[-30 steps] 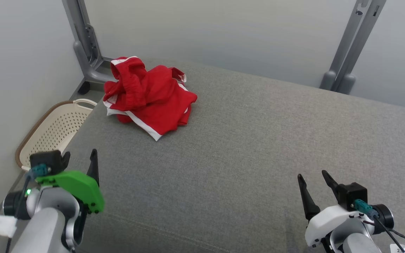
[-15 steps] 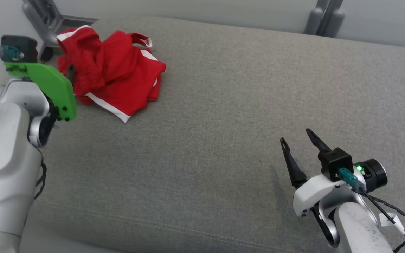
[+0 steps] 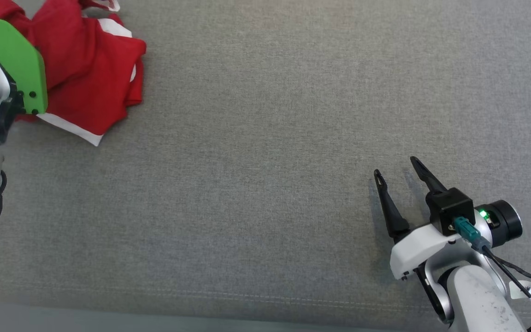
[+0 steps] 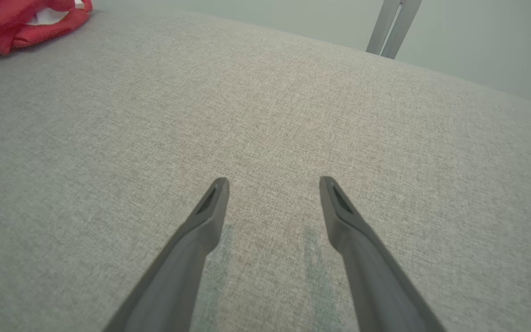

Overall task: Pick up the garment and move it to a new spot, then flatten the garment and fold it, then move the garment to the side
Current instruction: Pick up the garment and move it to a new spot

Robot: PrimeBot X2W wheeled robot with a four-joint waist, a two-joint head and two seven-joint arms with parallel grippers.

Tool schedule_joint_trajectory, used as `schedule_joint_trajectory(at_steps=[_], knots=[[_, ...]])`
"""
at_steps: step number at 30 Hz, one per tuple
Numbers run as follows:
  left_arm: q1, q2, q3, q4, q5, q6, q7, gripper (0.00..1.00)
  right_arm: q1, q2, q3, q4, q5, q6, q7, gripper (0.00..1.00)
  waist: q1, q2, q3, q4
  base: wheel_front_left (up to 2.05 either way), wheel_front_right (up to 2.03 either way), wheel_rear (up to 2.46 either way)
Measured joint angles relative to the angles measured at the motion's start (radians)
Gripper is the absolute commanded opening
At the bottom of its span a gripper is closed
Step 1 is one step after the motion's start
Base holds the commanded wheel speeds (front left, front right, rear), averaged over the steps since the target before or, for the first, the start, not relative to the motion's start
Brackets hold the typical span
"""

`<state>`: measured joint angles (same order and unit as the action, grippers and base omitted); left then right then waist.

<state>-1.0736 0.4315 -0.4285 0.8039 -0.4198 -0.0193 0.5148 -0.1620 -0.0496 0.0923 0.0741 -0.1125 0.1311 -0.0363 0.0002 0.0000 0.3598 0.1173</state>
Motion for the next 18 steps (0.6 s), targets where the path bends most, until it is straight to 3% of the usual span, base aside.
schedule_joint_trajectory(at_steps=[4, 10, 11, 13, 18], knots=[[0.001, 0.016, -0.011, 0.049, 0.007, 0.008, 0.049, 1.0, -0.004, 0.0, 0.005, -0.023, 0.007, 0.0, 0.0, 1.0, 0.0, 0.0, 0.047, -0.029, 0.0, 0.0, 0.0], [-0.002, 0.021, -0.024, 0.095, 0.024, 0.055, 0.071, 1.0, -0.011, 0.0, -0.003, -0.026, 0.006, 0.0, -0.002, 1.0, 0.0, 0.0, 0.112, -0.057, 0.0, 0.0, 0.0], [-0.002, 0.021, -0.024, 0.1, 0.024, 0.059, 0.068, 0.91, -0.013, 0.0, -0.003, -0.024, 0.008, 0.0, -0.003, 1.0, 0.0, 0.0, 0.119, -0.061, 0.0, 0.0, 0.0], [-0.002, 0.019, -0.019, 0.101, 0.023, 0.068, 0.041, 0.0, -0.018, 0.001, -0.001, -0.02, 0.017, 0.0, -0.01, 1.0, 0.0, 0.0, 0.128, -0.068, 0.0, 0.0, 0.0], [-0.002, 0.001, -0.016, 0.115, 0.008, 0.065, 0.008, 0.0, -0.025, 0.0, 0.004, 0.006, 0.027, 0.0, -0.015, 1.0, -0.0001, 0.0, 0.113, -0.072, 0.0, 0.0, 0.0]])
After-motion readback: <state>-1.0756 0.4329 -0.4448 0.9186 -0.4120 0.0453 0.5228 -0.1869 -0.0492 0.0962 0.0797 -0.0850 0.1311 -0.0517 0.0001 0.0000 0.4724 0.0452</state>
